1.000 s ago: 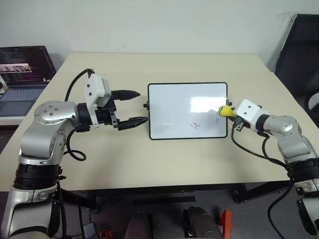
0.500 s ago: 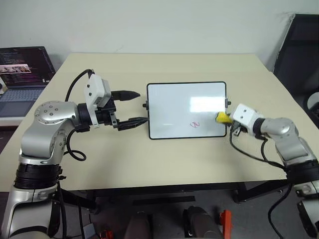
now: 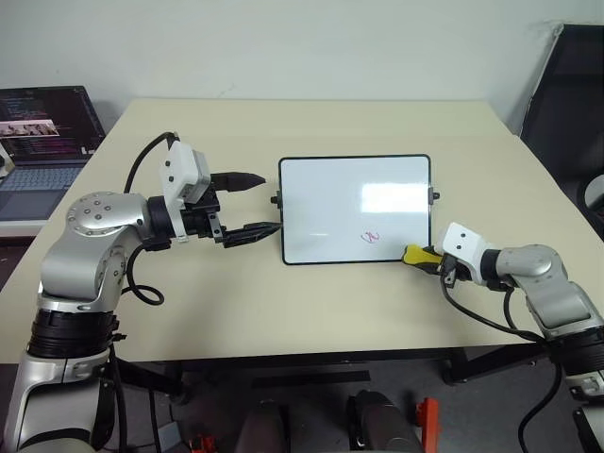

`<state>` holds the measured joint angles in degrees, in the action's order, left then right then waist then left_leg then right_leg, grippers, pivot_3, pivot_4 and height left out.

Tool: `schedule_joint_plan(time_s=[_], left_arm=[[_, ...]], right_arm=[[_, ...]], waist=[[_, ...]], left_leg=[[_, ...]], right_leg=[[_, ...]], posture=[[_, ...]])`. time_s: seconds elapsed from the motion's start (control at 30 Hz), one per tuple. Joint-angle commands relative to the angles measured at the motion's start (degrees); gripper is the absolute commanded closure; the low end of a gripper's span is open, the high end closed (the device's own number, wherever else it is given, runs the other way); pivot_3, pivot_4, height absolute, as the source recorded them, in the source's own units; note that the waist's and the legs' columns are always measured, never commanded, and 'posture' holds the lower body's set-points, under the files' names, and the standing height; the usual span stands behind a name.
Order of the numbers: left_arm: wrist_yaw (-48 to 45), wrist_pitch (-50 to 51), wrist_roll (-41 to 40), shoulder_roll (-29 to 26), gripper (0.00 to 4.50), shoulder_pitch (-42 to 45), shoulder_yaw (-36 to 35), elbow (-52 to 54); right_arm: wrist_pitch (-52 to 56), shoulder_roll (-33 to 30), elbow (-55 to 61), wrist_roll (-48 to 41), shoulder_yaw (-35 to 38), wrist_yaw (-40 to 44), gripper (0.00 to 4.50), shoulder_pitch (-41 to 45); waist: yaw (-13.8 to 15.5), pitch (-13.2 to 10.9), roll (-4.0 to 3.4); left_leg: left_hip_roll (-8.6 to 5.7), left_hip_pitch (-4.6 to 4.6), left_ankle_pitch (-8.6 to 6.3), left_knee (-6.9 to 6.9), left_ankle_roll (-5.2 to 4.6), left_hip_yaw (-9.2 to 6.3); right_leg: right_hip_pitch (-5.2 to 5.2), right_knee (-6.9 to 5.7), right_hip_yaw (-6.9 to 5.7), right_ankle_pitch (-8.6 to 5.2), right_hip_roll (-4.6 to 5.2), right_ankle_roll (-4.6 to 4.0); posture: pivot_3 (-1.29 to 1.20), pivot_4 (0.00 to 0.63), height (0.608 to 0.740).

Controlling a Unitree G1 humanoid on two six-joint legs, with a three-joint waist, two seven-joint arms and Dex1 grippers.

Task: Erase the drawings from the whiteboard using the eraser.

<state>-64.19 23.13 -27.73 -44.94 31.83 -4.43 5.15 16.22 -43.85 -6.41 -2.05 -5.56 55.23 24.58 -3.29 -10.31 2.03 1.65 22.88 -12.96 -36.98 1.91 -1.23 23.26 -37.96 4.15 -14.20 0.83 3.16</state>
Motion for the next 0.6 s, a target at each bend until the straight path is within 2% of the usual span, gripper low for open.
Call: schedule_joint_plan(time_s=[0.03,0.13,0.27,0.6], left_arm=[[0.09,-0.54,-0.25,-0.82,0.0,1.19,-1.35,1.11],[-0.16,-0.41,-0.29,-1.35,0.0,1.47,-1.59,0.97],[-0.29,-0.47,-0.34,-1.71,0.0,1.24,-1.67,1.04],[-0.12,-0.62,0.16,-0.97,0.0,1.74,-0.64,0.62]], right_arm=[[6.4,-4.66,5.55,-9.16,11.25,2.6,3.5,4.52],[7.78,-11.14,10.12,-11.07,13.78,7.19,3.5,1.18],[8.45,-15.85,12.22,-12.48,15.82,9.05,3.5,-0.16],[7.6,-14.63,11.56,-11.67,12.07,7.35,3.5,1.73]], waist=[[0.08,-0.24,-0.3],[0.44,-0.32,-0.42],[0.8,-0.29,-0.37],[0.39,-0.31,-0.4]], left_leg=[[-0.01,0.04,0.0,0.0,0.0,0.01],[-0.05,0.07,-0.03,0.1,0.01,-0.05],[0.02,0.08,-0.16,0.16,0.07,-0.17],[-0.03,0.09,-0.29,0.14,0.19,-0.06]], right_leg=[[0.02,0.0,0.01,0.0,0.01,0.01],[0.05,0.0,-0.07,-0.14,0.05,0.07],[0.03,-0.02,-0.22,-0.43,0.01,-0.05],[0.06,0.01,-0.12,-0.47,0.09,-0.03]], posture=[[0.0,0.15,0.74],[0.0,0.15,0.74],[0.0,0.15,0.74],[0.0,0.15,0.74]])
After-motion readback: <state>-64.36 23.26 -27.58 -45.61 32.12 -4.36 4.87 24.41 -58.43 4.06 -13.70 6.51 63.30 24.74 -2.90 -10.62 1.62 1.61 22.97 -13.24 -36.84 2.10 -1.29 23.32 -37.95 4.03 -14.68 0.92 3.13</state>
